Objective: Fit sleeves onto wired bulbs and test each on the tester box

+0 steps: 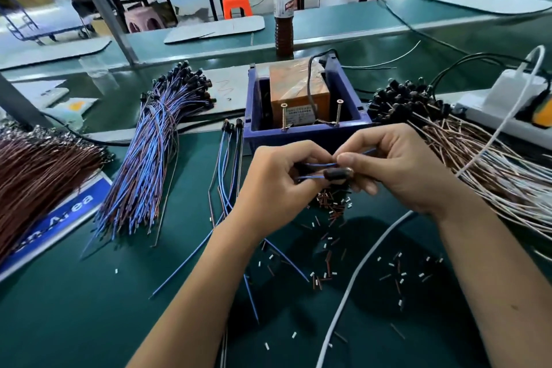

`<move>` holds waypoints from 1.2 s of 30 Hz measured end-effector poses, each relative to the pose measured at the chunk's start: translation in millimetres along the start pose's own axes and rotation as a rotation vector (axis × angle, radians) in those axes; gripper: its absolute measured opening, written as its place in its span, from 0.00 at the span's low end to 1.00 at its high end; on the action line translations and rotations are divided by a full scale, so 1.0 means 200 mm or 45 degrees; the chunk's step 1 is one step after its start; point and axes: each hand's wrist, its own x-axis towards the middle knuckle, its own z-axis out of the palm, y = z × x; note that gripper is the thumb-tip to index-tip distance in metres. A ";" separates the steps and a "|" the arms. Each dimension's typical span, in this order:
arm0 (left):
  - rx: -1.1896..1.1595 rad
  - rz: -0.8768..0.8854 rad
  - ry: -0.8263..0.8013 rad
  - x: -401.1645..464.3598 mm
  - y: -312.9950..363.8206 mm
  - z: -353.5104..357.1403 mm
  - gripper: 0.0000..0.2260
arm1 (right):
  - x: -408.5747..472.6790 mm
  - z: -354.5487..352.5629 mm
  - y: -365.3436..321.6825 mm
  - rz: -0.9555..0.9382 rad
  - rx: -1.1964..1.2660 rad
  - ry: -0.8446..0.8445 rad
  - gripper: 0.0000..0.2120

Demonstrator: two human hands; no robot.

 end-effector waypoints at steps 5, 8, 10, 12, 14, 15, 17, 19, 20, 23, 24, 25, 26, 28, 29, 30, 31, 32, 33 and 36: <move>0.024 0.006 0.083 -0.01 -0.01 -0.02 0.09 | 0.00 0.05 0.03 -0.013 0.159 0.146 0.07; 0.043 -0.050 0.140 -0.01 -0.01 -0.03 0.09 | -0.01 0.04 0.04 -0.010 0.270 0.243 0.07; 0.015 -0.078 0.131 -0.01 -0.01 -0.02 0.07 | -0.02 0.04 0.05 -0.027 0.262 0.268 0.06; -0.013 -0.078 0.084 -0.02 -0.01 -0.01 0.06 | -0.03 0.06 0.05 -0.059 0.183 0.280 0.05; -0.015 -0.045 0.063 -0.02 0.00 0.01 0.07 | -0.03 0.09 0.05 -0.082 0.113 0.276 0.06; -0.021 -0.032 0.069 -0.02 0.01 0.02 0.07 | -0.03 0.10 0.05 -0.088 0.095 0.269 0.07; -0.067 -0.032 0.093 -0.02 0.00 0.03 0.05 | -0.03 0.11 0.06 -0.083 0.085 0.269 0.08; -0.101 -0.047 0.123 -0.02 0.00 0.03 0.05 | -0.03 0.10 0.06 -0.077 0.089 0.288 0.07; -0.095 -0.045 0.134 -0.02 0.00 0.03 0.05 | -0.03 0.10 0.06 -0.079 0.084 0.296 0.07; -0.075 -0.042 0.135 -0.02 0.00 0.03 0.05 | -0.03 0.10 0.05 -0.111 0.055 0.285 0.05; -0.082 -0.051 0.129 -0.02 0.00 0.03 0.05 | -0.04 0.10 0.05 -0.126 0.047 0.284 0.05; -0.091 -0.059 0.121 -0.02 -0.01 0.03 0.05 | -0.03 0.10 0.05 -0.140 0.044 0.288 0.05; -0.098 -0.066 0.112 -0.02 -0.01 0.03 0.05 | -0.03 0.10 0.05 -0.152 0.045 0.293 0.04; -0.106 -0.074 0.094 -0.01 -0.02 0.02 0.05 | -0.03 0.11 0.05 -0.163 0.044 0.309 0.05; -0.111 -0.077 0.088 -0.01 -0.02 0.02 0.05 | -0.03 0.11 0.05 -0.163 0.035 0.317 0.05; -0.120 -0.080 0.084 -0.01 -0.02 0.01 0.05 | -0.03 0.11 0.04 -0.164 0.026 0.321 0.05; -0.133 -0.082 0.080 -0.01 -0.01 0.01 0.05 | -0.04 0.11 0.04 -0.168 0.022 0.323 0.04; -0.148 -0.081 0.076 -0.01 -0.01 0.01 0.05 | -0.04 0.11 0.04 -0.175 0.025 0.324 0.04; -0.162 -0.079 0.071 -0.01 -0.01 0.01 0.06 | -0.04 0.11 0.04 -0.182 0.030 0.322 0.05; -0.190 -0.073 0.061 -0.01 0.00 0.01 0.06 | -0.04 0.11 0.04 -0.195 0.059 0.314 0.04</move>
